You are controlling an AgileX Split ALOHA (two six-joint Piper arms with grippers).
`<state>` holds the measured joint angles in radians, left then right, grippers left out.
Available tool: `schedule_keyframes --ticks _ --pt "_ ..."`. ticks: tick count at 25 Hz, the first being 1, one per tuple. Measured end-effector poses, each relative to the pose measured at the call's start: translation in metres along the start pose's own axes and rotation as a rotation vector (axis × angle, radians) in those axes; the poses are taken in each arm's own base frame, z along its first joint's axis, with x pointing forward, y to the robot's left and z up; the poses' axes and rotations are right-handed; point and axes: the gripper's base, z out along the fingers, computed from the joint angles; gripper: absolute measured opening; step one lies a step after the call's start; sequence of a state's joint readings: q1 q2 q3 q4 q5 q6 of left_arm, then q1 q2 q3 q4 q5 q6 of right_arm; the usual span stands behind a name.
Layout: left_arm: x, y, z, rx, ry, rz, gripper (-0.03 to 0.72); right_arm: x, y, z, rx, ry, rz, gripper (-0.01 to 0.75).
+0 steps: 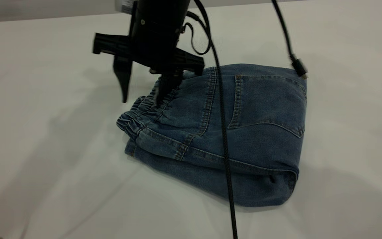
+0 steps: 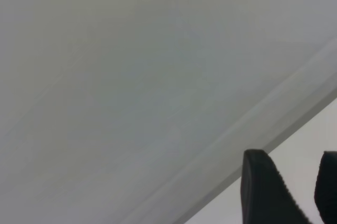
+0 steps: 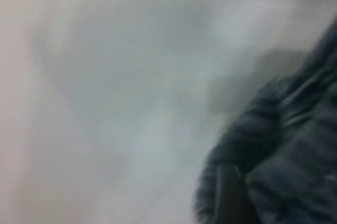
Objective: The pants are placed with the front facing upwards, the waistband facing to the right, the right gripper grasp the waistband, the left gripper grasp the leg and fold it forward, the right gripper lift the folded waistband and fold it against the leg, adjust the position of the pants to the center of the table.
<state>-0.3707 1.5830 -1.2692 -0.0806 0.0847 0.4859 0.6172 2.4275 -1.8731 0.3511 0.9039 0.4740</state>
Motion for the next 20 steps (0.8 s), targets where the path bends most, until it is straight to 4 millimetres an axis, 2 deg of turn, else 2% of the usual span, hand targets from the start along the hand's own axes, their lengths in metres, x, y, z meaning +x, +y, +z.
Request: schedule_keyframes --ticks 9,17,20 --pt "0.000 0.000 0.000 0.000 0.000 0.000 0.263 0.001 -0.003 0.000 0.045 0.001 -0.029 0.356" --pt "0.000 0.000 0.000 0.000 0.000 0.000 0.263 0.020 0.007 0.016 0.093 0.047 -0.094 0.356" --pt "0.000 0.000 0.000 0.001 0.002 0.000 0.263 0.021 0.009 0.017 0.108 0.034 -0.117 0.356"
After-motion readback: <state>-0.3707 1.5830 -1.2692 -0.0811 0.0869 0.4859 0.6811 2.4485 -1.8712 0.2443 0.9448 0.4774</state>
